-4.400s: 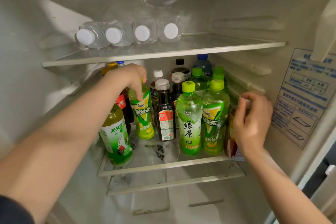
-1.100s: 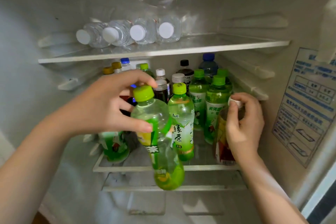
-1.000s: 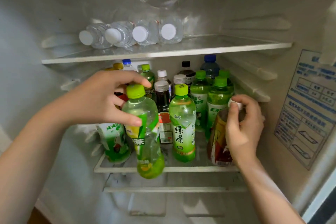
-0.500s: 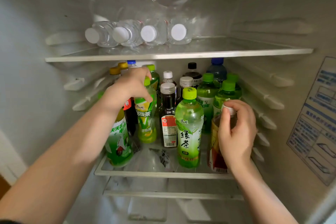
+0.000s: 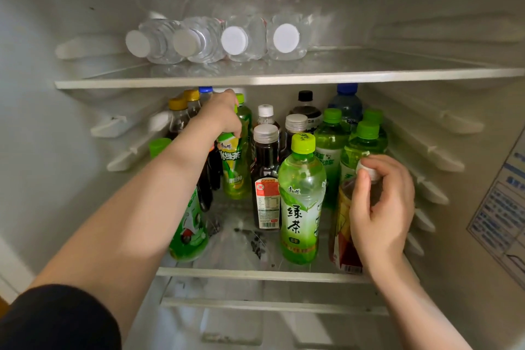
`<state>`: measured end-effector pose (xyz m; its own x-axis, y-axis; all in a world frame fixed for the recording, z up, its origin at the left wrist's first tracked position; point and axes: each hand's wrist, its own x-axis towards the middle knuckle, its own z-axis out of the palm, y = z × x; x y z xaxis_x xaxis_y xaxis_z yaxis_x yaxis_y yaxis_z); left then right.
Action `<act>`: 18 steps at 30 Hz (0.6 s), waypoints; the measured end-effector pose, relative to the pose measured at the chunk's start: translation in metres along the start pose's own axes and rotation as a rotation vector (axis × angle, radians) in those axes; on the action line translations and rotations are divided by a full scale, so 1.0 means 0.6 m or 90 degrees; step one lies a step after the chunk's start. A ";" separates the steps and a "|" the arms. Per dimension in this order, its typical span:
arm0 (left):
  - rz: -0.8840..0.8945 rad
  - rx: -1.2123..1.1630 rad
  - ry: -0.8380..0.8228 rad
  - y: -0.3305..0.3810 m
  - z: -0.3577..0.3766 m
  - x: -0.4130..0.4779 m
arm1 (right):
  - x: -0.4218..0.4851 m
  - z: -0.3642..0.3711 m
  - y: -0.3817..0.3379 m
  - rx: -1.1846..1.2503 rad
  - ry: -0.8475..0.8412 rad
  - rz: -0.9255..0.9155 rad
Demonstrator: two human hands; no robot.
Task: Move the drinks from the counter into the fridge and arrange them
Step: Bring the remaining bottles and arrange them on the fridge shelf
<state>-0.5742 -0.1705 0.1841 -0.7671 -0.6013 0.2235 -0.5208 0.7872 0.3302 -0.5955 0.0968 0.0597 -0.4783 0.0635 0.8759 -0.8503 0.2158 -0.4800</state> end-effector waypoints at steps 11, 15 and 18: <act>-0.021 0.024 0.013 0.000 0.007 0.016 | -0.002 0.002 0.001 -0.002 0.012 -0.014; -0.011 0.027 0.001 -0.005 0.006 0.017 | -0.002 0.002 0.001 -0.005 0.013 -0.007; -0.011 0.038 -0.001 -0.005 0.004 0.014 | -0.002 0.003 0.001 -0.008 0.019 -0.023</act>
<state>-0.5801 -0.1772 0.1826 -0.7583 -0.6150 0.2160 -0.5558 0.7832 0.2788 -0.5959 0.0951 0.0584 -0.4412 0.0840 0.8935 -0.8638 0.2304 -0.4481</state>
